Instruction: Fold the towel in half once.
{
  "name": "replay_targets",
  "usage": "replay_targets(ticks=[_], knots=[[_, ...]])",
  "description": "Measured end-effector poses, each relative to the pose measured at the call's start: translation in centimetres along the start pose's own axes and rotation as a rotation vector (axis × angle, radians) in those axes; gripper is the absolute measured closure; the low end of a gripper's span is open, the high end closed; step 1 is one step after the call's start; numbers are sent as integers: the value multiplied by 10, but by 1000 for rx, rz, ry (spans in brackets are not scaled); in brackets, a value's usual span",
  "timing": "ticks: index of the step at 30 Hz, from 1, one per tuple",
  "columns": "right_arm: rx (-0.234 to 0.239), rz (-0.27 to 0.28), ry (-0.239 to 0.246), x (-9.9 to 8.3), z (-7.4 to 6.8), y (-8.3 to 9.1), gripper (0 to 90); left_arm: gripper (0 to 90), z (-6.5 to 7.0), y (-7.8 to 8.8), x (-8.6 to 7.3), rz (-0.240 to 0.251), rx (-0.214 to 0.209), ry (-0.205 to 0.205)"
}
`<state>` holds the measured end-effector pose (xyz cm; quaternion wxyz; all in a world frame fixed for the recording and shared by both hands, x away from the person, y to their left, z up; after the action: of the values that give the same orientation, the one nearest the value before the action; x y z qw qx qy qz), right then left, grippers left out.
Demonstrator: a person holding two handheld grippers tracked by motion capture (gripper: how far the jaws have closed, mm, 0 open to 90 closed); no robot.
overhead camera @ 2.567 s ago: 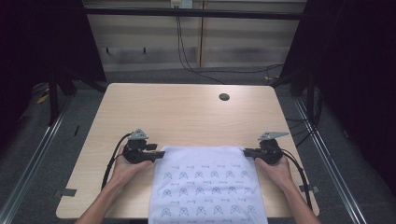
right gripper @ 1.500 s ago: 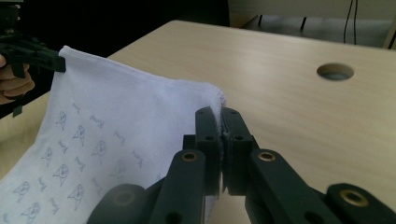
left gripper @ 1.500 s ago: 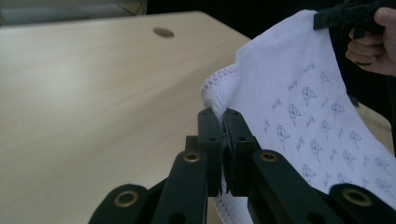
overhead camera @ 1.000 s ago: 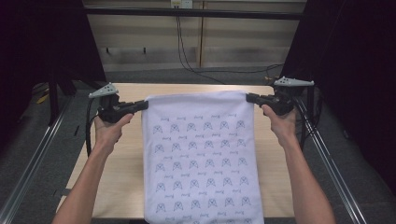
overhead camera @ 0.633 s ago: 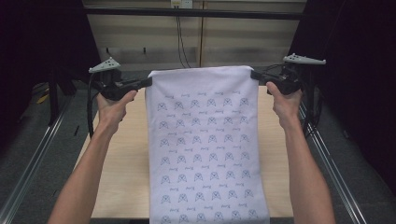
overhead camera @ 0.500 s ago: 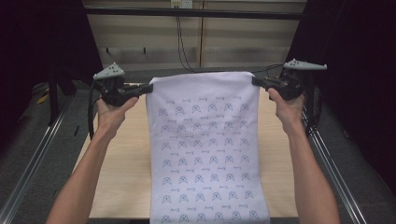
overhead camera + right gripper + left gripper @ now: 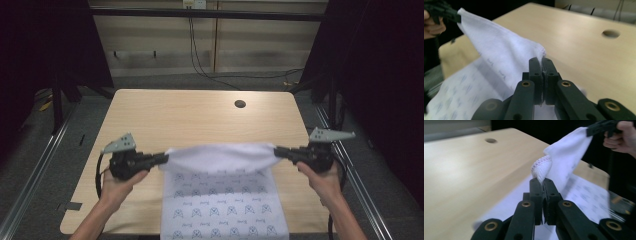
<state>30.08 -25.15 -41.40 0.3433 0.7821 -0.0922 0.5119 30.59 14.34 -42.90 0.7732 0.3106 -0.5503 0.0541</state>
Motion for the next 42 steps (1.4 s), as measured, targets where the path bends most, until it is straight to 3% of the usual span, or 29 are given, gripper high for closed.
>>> replay_targets(ticks=[1,3,5,6,7,9,10,12,13,15,18,22,25,31,35,38,40,42], knots=[[9,-13,0,-12,-8,3,880,878,8,2,-13,-23,0,3],[28,-54,-21,-39,-19,6,880,877,19,4,-34,-47,-53,46],[39,-101,-62,-69,-25,5,881,877,24,2,-57,-116,-70,58],[42,-129,-80,-84,-26,4,881,877,25,0,-72,-159,-73,107],[48,-160,-107,-102,-28,2,881,877,27,-2,-80,-186,-82,130],[48,-216,-128,-120,-30,1,881,877,36,-7,-99,-283,-105,124],[49,-241,-144,-126,-30,1,881,877,43,-13,-110,-341,-143,117],[54,-273,-162,-130,-29,0,880,876,45,-19,-119,-396,-120,88],[55,-278,-166,-131,-28,-1,881,876,43,-21,-121,-408,-117,96],[55,-317,-159,-134,-29,-6,880,876,41,-19,-119,-391,-132,114],[46,-392,-146,-145,-31,-15,880,877,35,-21,-127,-434,-80,89],[49,-396,-154,-146,-25,-21,881,880,28,-27,-124,-417,-84,83],[29,-390,-159,-143,-19,-26,881,882,19,-32,-120,-401,-45,47],[0,-364,-183,-130,3,-43,881,884,-18,-49,-106,-374,16,48],[-16,-340,-207,-117,22,-62,881,885,-49,-64,-92,-352,104,29],[-50,-353,-186,-105,35,-76,881,884,-73,-76,-83,-329,141,77],[-82,-374,-162,-96,46,-86,881,885,-86,-84,-76,-318,178,64],[-101,-371,-152,-88,59,-98,881,885,-101,-92,-71,-295,195,86]])
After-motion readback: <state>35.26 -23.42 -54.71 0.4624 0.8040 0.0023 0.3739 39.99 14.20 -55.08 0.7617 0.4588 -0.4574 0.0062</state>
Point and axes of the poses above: each handheld gripper's, and its own axes: y roughly backward along the jaws, x roughly out of its top, z roughly to its right, the point moved 7 cm from there along -y, roughly forward along the jaws, and after that the axes turned 5 degrees about x, right-handed, at the moved point
